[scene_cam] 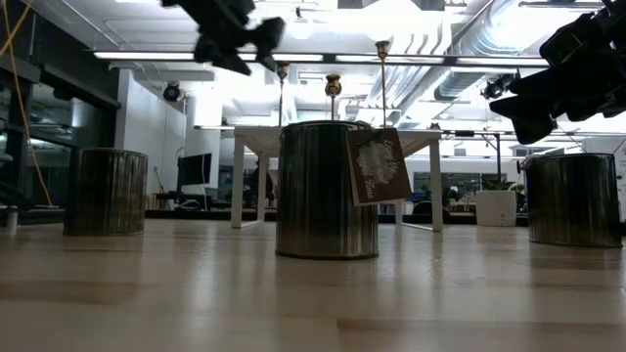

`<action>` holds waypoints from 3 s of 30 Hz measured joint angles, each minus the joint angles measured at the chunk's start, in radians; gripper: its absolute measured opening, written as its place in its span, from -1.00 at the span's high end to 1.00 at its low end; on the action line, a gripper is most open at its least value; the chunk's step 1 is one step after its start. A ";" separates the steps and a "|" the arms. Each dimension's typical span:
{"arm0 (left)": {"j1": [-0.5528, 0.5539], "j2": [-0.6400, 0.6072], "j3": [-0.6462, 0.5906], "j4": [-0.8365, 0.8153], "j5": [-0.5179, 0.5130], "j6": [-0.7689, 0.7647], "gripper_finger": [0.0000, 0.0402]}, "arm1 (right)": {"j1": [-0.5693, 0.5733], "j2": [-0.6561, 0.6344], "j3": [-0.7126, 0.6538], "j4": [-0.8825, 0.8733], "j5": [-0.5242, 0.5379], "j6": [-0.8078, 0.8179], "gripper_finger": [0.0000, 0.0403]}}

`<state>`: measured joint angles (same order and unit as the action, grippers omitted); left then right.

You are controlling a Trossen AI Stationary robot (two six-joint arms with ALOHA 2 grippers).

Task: Pick & Place candle stick holders
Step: Put the middle left scented candle on the shelf

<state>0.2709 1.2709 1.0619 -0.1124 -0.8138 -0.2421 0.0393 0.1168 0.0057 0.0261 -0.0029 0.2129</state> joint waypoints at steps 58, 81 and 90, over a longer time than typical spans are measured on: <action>-0.311 0.048 -0.010 -1.120 0.756 -0.811 -0.99 | 0.000 0.025 0.000 0.005 0.000 0.000 0.11; -0.310 0.176 -0.010 -1.085 0.784 -0.818 -0.99 | 0.000 0.026 0.000 0.005 0.000 0.000 0.11; -0.310 0.186 -0.096 -0.980 0.857 -0.810 -0.99 | 0.000 0.026 0.000 0.004 -0.001 0.000 0.11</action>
<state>-0.0394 1.4570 0.9659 -1.0924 0.0431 -1.0523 0.0395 0.1429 0.0059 0.0299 -0.0036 0.2127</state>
